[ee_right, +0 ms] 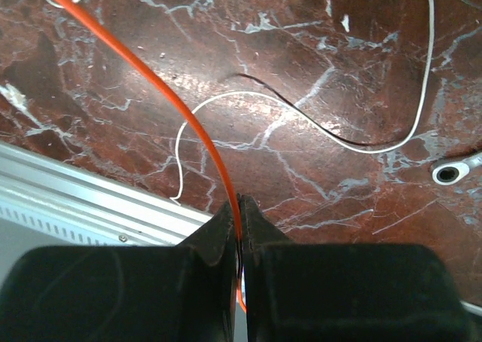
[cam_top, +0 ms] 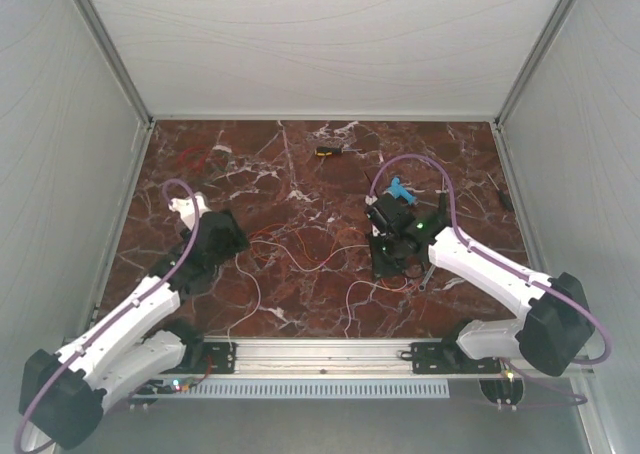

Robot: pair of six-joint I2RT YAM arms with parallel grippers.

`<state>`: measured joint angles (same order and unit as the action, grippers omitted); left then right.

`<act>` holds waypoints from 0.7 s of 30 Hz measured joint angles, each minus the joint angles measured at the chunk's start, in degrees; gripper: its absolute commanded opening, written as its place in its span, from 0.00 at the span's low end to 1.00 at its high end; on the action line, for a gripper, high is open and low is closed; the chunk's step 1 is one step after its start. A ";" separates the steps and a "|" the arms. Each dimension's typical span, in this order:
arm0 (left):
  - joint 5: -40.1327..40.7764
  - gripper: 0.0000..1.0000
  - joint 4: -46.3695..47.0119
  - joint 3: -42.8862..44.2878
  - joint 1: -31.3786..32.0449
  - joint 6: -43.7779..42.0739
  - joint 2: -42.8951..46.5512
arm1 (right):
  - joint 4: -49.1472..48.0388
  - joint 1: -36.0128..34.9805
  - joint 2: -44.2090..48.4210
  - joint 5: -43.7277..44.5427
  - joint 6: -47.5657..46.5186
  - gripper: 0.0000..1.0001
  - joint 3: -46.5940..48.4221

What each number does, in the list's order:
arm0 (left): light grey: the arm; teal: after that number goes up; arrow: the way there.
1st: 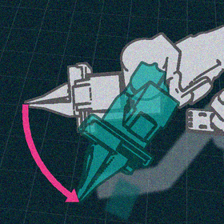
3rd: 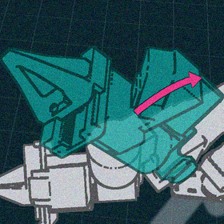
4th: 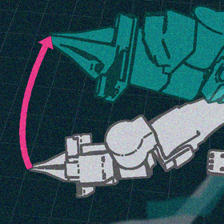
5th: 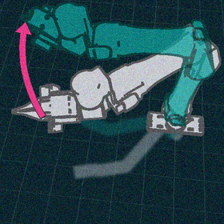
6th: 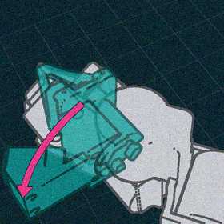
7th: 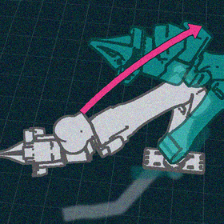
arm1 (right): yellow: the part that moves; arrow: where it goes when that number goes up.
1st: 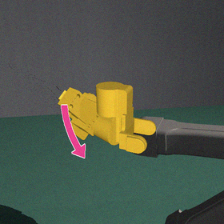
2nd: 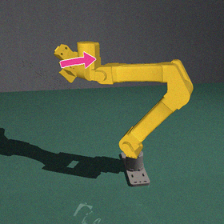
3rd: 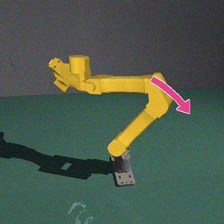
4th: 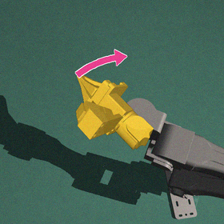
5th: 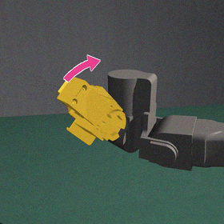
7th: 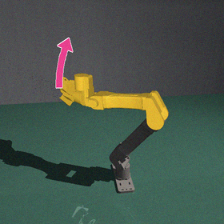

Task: Zip-tie the wires
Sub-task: Straighten the cable at the center of the board.

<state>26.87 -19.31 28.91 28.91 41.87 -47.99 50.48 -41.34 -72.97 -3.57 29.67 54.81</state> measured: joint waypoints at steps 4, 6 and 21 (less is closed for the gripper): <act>-1.25 0.68 0.20 0.00 -4.24 0.61 -2.49 | -0.39 0.63 0.00 1.09 0.26 0.00 -1.86; -1.88 0.66 1.05 -0.13 -5.75 0.74 -3.65 | -0.42 0.92 0.00 1.29 0.26 0.00 -2.64; -4.63 0.00 11.02 -4.28 -6.75 0.26 -12.31 | -1.77 3.23 0.59 1.29 0.15 0.00 -4.35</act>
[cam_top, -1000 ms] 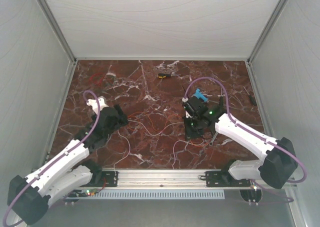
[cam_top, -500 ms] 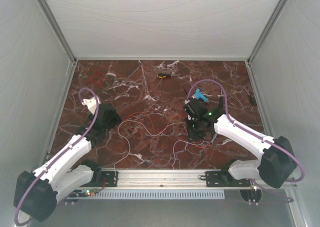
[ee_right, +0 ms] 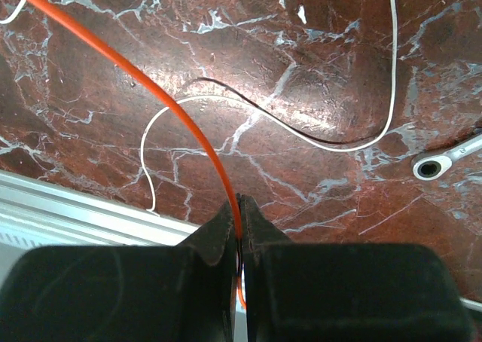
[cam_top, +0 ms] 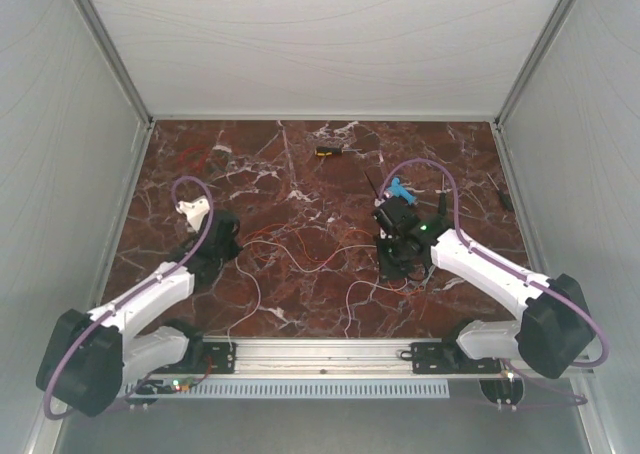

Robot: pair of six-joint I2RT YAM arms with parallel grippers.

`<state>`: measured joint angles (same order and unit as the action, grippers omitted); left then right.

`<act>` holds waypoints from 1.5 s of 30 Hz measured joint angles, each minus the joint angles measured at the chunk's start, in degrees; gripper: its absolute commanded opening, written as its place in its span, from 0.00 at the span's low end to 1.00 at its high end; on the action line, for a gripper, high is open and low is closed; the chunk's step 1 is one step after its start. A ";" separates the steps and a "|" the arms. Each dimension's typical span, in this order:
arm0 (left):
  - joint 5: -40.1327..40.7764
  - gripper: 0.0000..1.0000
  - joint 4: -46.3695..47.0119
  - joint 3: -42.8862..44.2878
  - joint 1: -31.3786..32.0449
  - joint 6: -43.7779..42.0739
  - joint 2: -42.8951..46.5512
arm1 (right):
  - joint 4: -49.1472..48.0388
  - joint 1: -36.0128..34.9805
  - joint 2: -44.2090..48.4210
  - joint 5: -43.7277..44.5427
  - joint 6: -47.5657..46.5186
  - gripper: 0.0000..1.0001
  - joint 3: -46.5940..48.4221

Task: Zip-tie the wires
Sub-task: Straighten the cable at the center of the board.

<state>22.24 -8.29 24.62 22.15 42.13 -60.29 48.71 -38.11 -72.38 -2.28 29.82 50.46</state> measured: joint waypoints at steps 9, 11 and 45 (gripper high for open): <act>7.72 0.00 -0.37 0.39 -0.63 0.24 0.74 | -0.20 0.92 0.79 -0.04 0.17 0.00 -0.31; 9.81 0.00 -1.68 1.36 -1.33 0.72 2.71 | -0.35 1.20 1.27 -0.02 0.74 0.00 -0.48; 7.52 0.31 -14.08 0.22 -30.42 19.21 19.04 | -8.37 5.77 1.62 -5.20 7.06 0.16 -9.29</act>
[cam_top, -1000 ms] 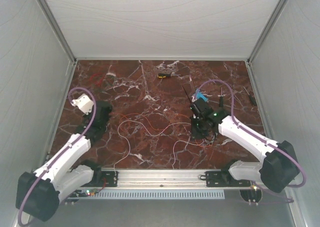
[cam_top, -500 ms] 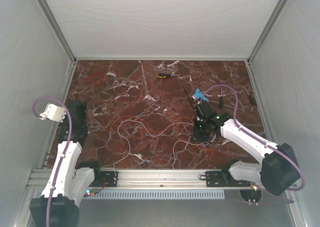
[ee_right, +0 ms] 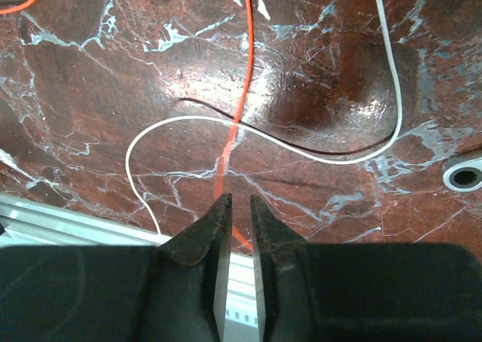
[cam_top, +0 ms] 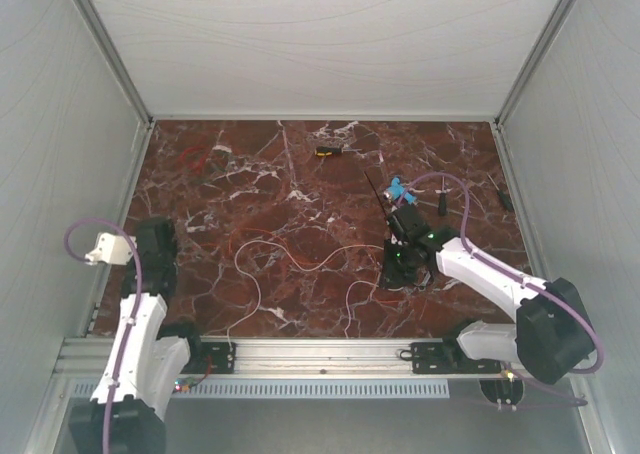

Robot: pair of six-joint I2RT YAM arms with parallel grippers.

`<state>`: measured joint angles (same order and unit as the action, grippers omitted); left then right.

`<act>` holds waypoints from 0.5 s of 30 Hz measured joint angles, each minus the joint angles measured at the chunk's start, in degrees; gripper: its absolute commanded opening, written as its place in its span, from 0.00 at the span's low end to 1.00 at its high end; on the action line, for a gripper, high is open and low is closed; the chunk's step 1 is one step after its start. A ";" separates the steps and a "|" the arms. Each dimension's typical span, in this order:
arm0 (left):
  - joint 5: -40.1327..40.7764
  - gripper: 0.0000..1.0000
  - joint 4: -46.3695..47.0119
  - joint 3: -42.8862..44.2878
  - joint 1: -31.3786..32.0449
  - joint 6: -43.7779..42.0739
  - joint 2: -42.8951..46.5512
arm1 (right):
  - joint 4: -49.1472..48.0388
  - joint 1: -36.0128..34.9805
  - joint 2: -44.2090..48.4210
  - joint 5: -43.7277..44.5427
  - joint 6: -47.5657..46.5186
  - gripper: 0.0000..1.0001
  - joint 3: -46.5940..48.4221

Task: Zip-tie the wires
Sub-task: Straighten the cable at the center of the board.

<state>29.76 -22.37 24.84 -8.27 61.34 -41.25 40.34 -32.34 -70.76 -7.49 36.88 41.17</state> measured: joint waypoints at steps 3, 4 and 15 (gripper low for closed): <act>-0.72 0.55 -1.40 -2.08 0.00 2.05 2.29 | -0.17 0.00 -0.33 0.02 0.00 0.18 -0.17; -0.87 0.62 -1.92 -2.58 -0.04 2.62 3.21 | -0.20 0.00 -0.39 0.02 0.00 0.19 -0.17; 0.00 1.00 -5.14 -2.12 -0.24 3.30 11.41 | 1.29 0.00 0.02 2.36 0.02 0.63 2.08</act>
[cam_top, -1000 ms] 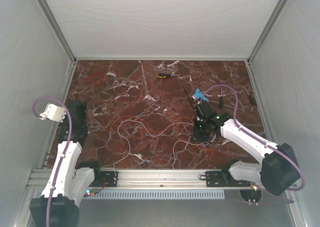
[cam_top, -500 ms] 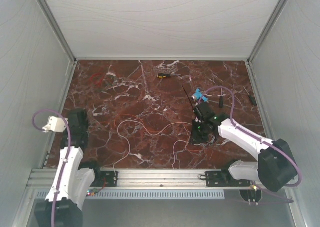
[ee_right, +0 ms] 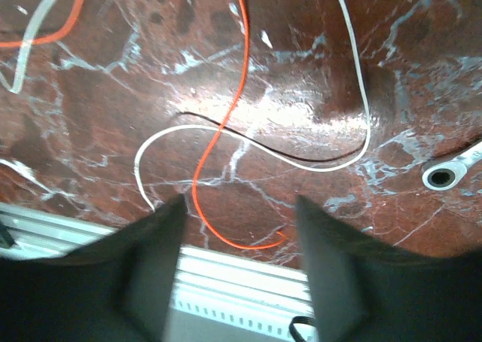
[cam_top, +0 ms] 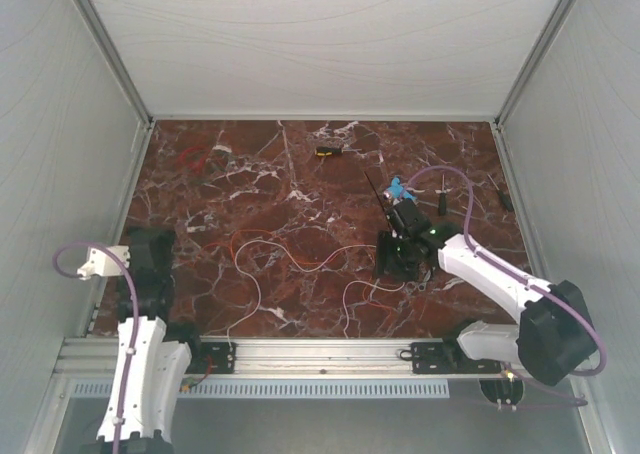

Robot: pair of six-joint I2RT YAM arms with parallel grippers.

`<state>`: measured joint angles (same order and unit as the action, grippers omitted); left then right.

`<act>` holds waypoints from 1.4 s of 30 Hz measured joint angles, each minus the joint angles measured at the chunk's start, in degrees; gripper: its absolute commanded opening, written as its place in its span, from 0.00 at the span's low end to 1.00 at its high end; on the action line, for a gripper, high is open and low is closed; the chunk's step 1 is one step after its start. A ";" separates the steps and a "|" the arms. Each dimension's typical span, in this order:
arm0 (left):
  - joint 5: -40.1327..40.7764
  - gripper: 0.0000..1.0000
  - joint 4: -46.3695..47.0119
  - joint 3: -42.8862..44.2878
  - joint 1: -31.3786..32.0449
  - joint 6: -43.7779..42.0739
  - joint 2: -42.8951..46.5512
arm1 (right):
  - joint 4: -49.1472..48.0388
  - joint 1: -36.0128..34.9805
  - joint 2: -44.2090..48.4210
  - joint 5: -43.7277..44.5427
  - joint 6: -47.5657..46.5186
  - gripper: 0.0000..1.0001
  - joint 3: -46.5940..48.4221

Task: Zip-tie the wires
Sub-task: Straighten the cable at the center of the board, then pick up the cable at the center of the board.

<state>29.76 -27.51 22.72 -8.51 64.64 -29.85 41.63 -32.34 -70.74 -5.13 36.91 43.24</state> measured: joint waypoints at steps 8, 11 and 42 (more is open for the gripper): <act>0.96 1.00 2.08 6.27 0.00 -9.35 2.21 | 2.38 0.00 4.22 3.63 -0.96 0.98 7.58; -0.42 1.00 4.87 8.98 0.00 -15.56 0.87 | 2.36 0.00 6.27 5.81 -1.25 0.98 9.75; -34.88 0.93 9.16 40.70 10.10 -45.79 -56.54 | -22.56 0.28 11.65 7.63 -7.10 0.98 -2.71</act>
<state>-5.13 -18.35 63.42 1.58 18.85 -86.39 19.07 -32.05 -59.09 2.50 29.80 40.53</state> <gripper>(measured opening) 0.957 0.979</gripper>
